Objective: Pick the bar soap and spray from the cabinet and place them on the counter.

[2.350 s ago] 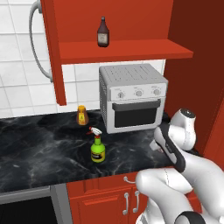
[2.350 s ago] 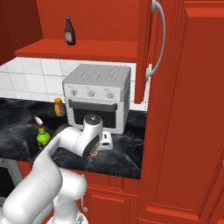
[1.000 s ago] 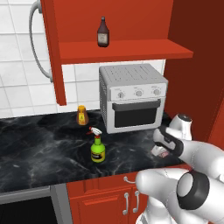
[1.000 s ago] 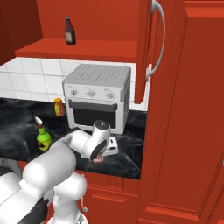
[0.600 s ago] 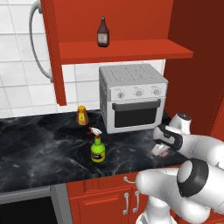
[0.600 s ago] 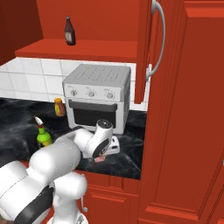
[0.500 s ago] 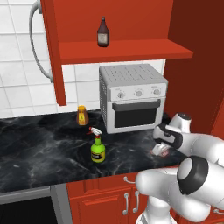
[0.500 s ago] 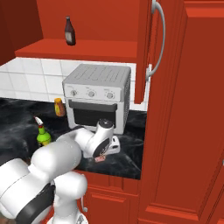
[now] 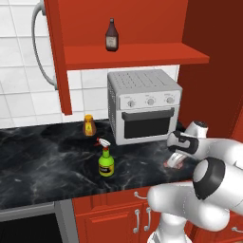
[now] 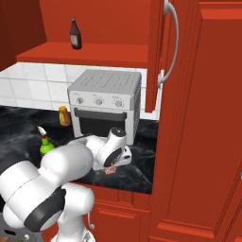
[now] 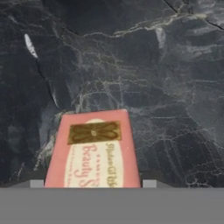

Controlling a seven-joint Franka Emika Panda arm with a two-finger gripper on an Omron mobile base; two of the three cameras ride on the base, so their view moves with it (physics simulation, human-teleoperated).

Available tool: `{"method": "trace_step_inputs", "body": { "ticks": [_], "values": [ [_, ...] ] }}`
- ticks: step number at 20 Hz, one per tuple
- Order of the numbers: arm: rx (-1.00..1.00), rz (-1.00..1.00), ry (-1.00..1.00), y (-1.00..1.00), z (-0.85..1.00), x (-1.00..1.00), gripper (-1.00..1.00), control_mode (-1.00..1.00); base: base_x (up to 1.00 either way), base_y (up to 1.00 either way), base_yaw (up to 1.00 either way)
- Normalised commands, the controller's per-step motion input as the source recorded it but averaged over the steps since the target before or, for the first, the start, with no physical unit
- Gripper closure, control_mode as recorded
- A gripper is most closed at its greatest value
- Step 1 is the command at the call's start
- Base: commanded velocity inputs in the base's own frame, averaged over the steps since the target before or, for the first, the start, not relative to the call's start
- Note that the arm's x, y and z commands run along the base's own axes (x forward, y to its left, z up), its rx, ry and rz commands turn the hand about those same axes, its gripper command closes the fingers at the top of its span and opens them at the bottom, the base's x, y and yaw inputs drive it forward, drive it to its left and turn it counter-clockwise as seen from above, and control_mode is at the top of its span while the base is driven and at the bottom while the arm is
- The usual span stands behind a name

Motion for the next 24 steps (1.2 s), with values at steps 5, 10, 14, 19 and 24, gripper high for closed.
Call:
{"method": "trace_step_inputs", "body": {
  "ticks": [5,10,14,19,24],
  "values": [
    [-0.03,0.03,0.00,0.00,-0.39,0.06,1.00,-1.00,0.00,0.00,0.00],
    [-0.05,0.04,0.00,0.02,-0.46,0.09,-1.00,-1.00,0.00,0.00,0.00],
    [-0.04,0.05,0.00,0.00,-0.30,0.00,-1.00,-1.00,0.00,0.00,0.00],
    [-0.03,0.08,-0.01,0.00,-0.10,0.00,-1.00,-1.00,0.00,0.00,0.00],
    [-0.04,0.10,-0.05,0.00,-0.03,0.00,-1.00,-1.00,0.00,0.00,0.00]
  ]
}}
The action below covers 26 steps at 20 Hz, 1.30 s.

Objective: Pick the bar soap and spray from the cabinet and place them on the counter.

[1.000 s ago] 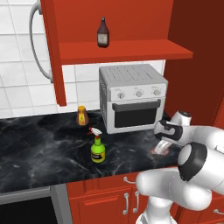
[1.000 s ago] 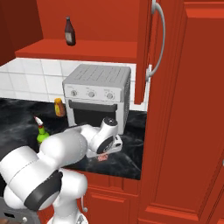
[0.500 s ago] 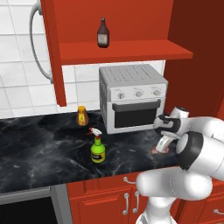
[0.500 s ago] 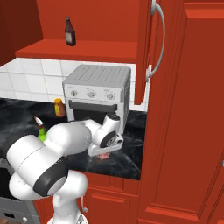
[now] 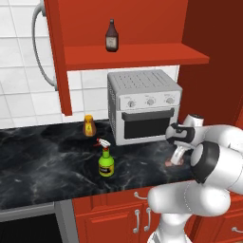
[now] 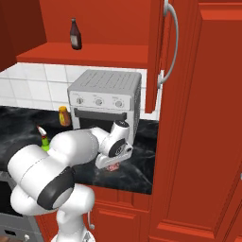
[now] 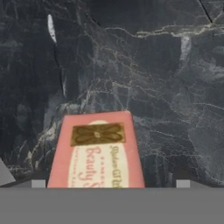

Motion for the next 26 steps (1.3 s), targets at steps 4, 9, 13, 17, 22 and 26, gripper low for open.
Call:
{"method": "trace_step_inputs", "body": {
  "ticks": [4,9,13,17,22,26],
  "values": [
    [-0.04,0.10,-0.07,0.00,-0.12,0.00,-1.00,-1.00,0.00,0.00,0.00],
    [-0.02,0.09,-0.06,0.00,-0.15,0.00,-1.00,-1.00,0.00,0.00,0.00],
    [0.00,0.09,-0.08,0.00,-0.06,0.04,-1.00,-1.00,0.00,0.00,0.00],
    [0.00,0.11,-0.08,0.00,-0.25,0.30,-1.00,-1.00,0.00,0.00,0.00],
    [-0.01,0.10,-0.01,0.00,-0.52,0.53,-1.00,-1.00,0.00,0.00,0.00],
    [-0.01,0.10,0.00,0.00,-0.52,0.46,-1.00,-1.00,0.00,0.00,0.00]
  ]
}}
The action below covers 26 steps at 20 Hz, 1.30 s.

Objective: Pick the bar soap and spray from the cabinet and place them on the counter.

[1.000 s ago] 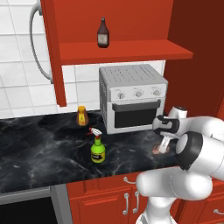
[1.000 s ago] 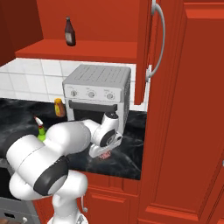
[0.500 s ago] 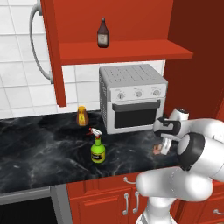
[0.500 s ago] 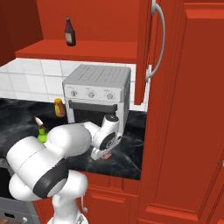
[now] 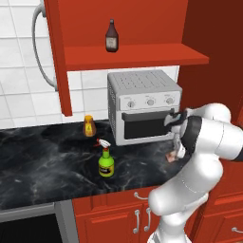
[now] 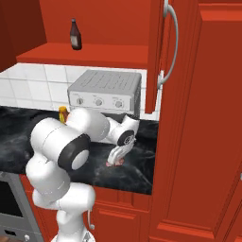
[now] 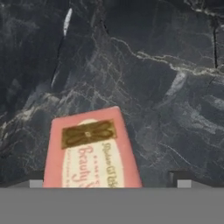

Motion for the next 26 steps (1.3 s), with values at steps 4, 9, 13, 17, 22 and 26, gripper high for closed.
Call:
{"method": "trace_step_inputs", "body": {
  "ticks": [4,9,13,17,22,26],
  "values": [
    [-0.05,0.11,-0.03,0.00,-0.44,0.06,-1.00,-1.00,0.00,0.00,0.00],
    [-0.07,0.12,-0.15,0.00,-0.51,-0.07,-1.00,-1.00,0.00,0.00,0.00],
    [-0.04,0.10,-0.25,0.00,-0.51,-0.33,-1.00,-1.00,0.00,0.00,0.00],
    [-0.03,0.10,-0.35,0.08,-0.48,-0.52,-1.00,-1.00,0.00,0.00,0.00],
    [-0.03,0.10,-0.30,0.15,-0.28,-0.16,-1.00,-1.00,0.00,0.00,0.00],
    [-0.08,0.07,-0.20,0.05,0.00,0.00,-1.00,-1.00,0.00,0.00,0.00]
  ]
}}
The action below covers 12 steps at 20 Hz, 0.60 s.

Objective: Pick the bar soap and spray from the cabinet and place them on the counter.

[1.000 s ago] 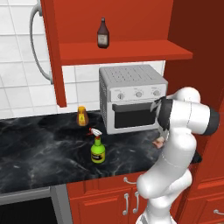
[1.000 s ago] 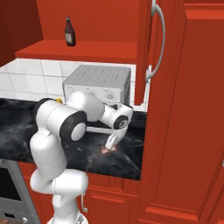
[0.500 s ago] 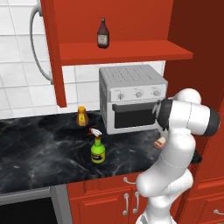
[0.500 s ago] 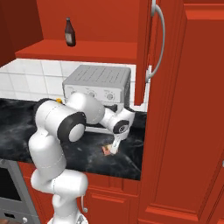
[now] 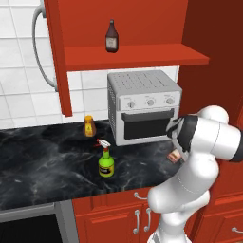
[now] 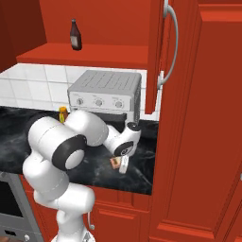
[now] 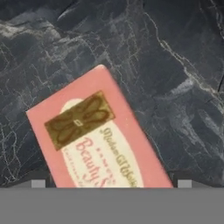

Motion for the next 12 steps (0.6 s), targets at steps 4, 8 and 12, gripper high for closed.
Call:
{"method": "trace_step_inputs", "body": {
  "ticks": [4,8,12],
  "values": [
    [-0.07,0.07,-0.22,0.00,0.00,0.00,-1.00,-1.00,0.00,0.00,0.00],
    [-0.06,0.09,-0.21,0.00,0.00,0.00,-1.00,-1.00,0.00,0.00,0.00],
    [-0.01,0.10,-0.20,0.00,0.05,0.00,-1.00,-1.00,0.00,0.00,0.00]
  ]
}}
